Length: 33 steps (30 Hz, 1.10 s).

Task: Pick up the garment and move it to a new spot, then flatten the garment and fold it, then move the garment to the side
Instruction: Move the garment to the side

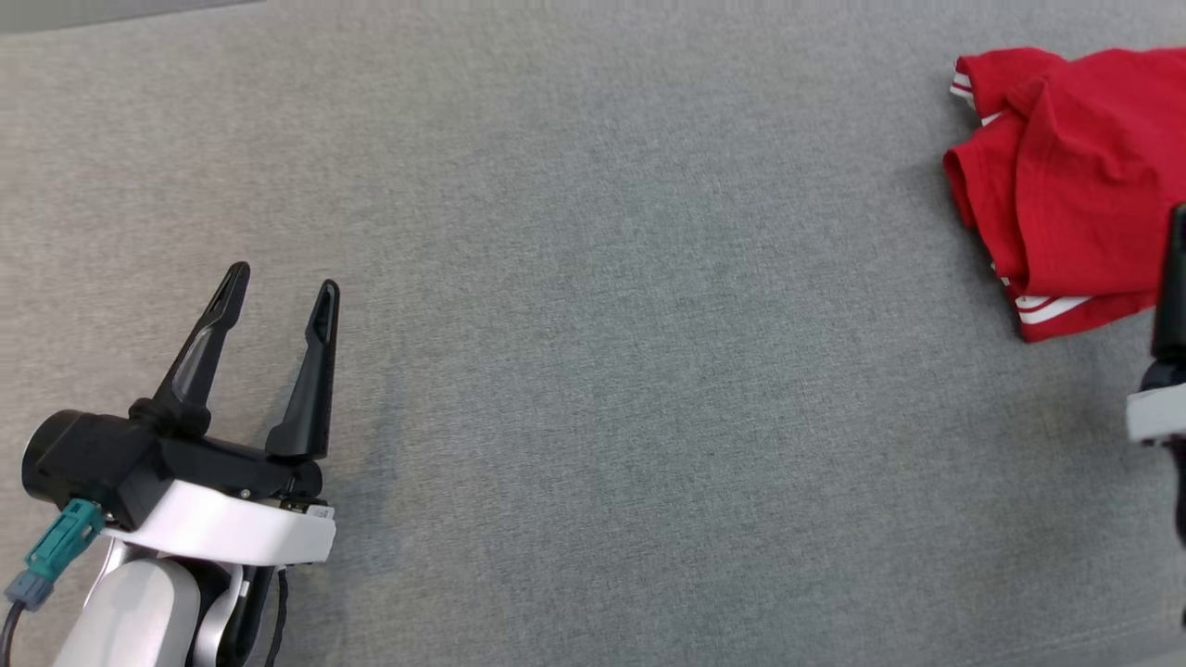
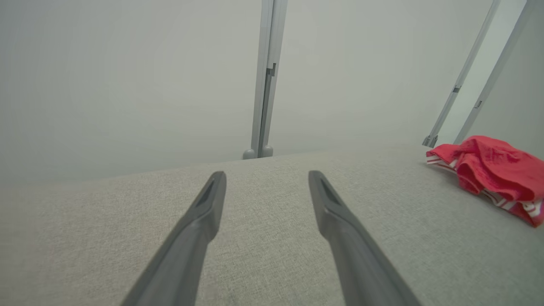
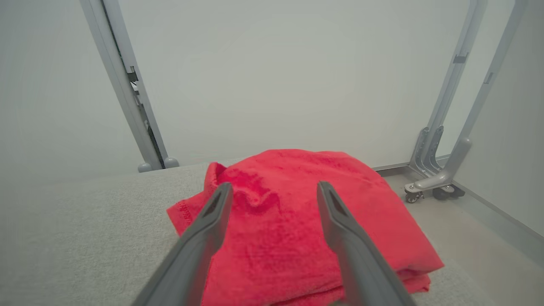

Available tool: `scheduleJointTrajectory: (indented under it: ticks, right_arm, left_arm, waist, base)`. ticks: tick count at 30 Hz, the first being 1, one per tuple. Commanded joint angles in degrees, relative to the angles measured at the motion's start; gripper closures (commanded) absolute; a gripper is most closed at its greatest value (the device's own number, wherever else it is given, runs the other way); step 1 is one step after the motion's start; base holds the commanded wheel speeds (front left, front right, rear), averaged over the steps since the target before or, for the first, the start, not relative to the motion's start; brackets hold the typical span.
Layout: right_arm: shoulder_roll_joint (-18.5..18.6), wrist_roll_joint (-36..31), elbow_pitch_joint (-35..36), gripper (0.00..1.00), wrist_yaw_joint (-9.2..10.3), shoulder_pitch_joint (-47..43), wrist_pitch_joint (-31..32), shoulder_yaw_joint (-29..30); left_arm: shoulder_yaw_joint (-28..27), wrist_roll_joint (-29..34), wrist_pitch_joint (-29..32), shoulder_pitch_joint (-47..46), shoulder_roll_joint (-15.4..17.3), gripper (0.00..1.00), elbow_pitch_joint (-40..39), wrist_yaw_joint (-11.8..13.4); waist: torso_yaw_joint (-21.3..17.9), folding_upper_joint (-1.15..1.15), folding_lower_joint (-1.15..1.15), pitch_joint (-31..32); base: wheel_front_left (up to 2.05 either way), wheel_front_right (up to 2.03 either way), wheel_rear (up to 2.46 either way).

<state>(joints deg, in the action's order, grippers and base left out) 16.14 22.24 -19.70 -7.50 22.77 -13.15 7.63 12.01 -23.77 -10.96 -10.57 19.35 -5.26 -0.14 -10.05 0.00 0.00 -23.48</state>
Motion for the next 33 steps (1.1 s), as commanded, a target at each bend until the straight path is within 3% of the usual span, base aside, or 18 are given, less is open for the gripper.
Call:
scheduleJointTrajectory:
  ticks: [1, 10, 20, 33]
  right_arm:
    - [-0.5, 0.1, 0.5, 0.0, 0.01, -0.9, -0.2, -0.3]
    - [-5.3, -1.7, 5.0, 0.0, 0.01, -5.9, 1.1, -5.4]
    - [-7.3, -4.4, 9.5, 0.0, 0.01, -11.7, 3.8, -8.6]
    - [-8.3, -6.9, 14.1, 0.0, 0.01, -20.5, 6.0, -6.5]
  left_arm:
    - [-0.2, -0.2, -0.4, 0.6, 0.1, 0.0, 0.2, 0.2]
    - [-1.1, -1.7, -1.8, 2.5, -1.1, 0.0, 3.0, 1.3]
    - [-3.8, -3.6, -3.2, 7.8, -1.4, 0.0, 5.2, 2.3]
    - [-3.8, -4.5, -2.7, 14.0, -1.0, 0.0, 6.3, 3.2]
  waist:
    - [1.3, 0.0, 0.0, 1.6]
    - [5.2, 0.0, 0.0, 6.0]
    - [9.8, 0.0, 0.0, 11.9]
    - [11.2, 0.0, 0.0, 18.7]
  base:
    - [0.0, 0.0, 0.0]
    - [0.0, 0.0, 0.0]
    - [0.0, 0.0, 0.0]
    - [0.0, 0.0, 0.0]
